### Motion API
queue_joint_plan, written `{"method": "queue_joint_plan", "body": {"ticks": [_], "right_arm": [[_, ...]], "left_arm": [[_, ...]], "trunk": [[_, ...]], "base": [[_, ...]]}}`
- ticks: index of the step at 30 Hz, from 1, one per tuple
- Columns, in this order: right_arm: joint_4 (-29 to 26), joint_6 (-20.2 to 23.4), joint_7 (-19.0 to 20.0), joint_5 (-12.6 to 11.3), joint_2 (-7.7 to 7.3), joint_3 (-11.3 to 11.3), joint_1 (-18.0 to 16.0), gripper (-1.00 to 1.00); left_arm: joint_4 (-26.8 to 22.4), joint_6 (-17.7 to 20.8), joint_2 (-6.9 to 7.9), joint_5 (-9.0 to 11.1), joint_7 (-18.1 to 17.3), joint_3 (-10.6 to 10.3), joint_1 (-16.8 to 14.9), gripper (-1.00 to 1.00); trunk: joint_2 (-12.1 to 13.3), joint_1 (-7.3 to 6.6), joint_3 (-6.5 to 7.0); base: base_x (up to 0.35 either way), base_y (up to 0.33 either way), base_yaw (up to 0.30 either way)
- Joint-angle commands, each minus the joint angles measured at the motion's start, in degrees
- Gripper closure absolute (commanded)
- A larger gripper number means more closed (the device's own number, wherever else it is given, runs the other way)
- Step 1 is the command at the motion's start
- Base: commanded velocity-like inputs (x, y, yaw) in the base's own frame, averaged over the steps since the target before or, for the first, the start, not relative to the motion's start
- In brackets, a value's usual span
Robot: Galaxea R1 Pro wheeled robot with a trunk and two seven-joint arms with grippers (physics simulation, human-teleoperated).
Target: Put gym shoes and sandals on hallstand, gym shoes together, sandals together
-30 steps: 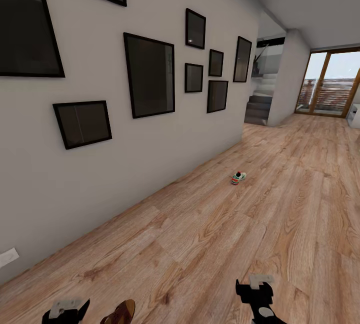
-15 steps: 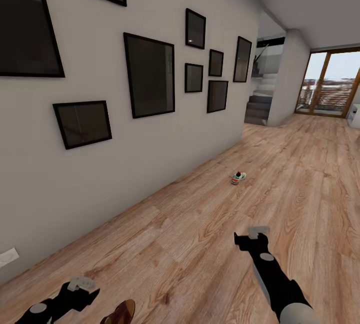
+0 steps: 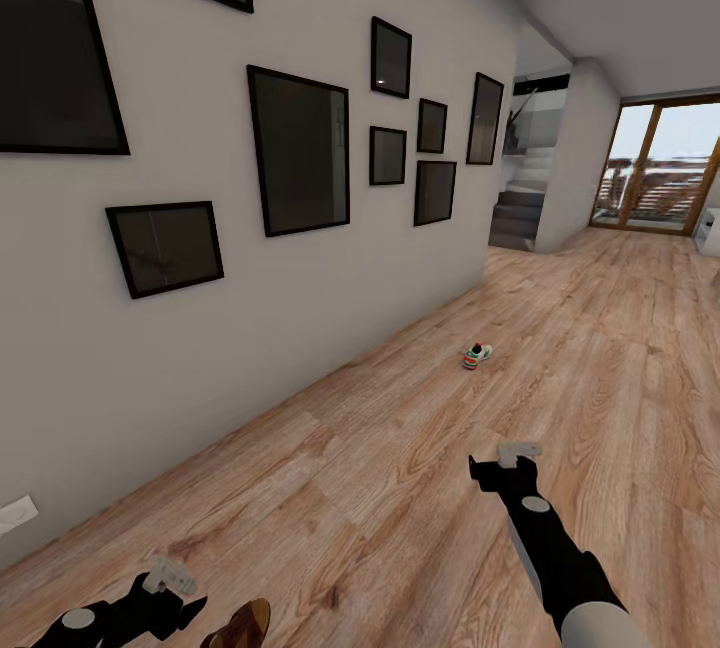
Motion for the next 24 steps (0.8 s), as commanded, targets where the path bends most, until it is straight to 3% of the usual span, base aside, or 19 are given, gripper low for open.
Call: {"method": "queue_joint_plan", "body": {"ticks": [1, 13, 24], "right_arm": [[-0.2, 0.3, -0.1, 0.5, 0.01, 0.0, 0.0, -1.00], [-0.8, 0.3, -0.1, 0.6, 0.00, 0.0, 0.0, -1.00], [-0.8, 0.3, -0.1, 0.6, 0.01, 0.0, 0.0, -1.00]], "left_arm": [[0.0, -0.3, -0.01, -0.6, -0.2, 0.5, 0.0, -1.00], [0.0, -0.4, -0.06, -0.3, 0.0, 1.0, 0.0, -1.00], [0.0, -0.5, -0.06, -0.3, 0.1, 1.2, 0.0, -1.00]], "trunk": [[0.0, -0.01, -0.06], [0.0, -0.01, -0.06], [0.0, -0.01, -0.06]], "base": [[0.000, 0.000, 0.000], [0.145, 0.125, 0.000], [0.037, 0.033, 0.000]]}}
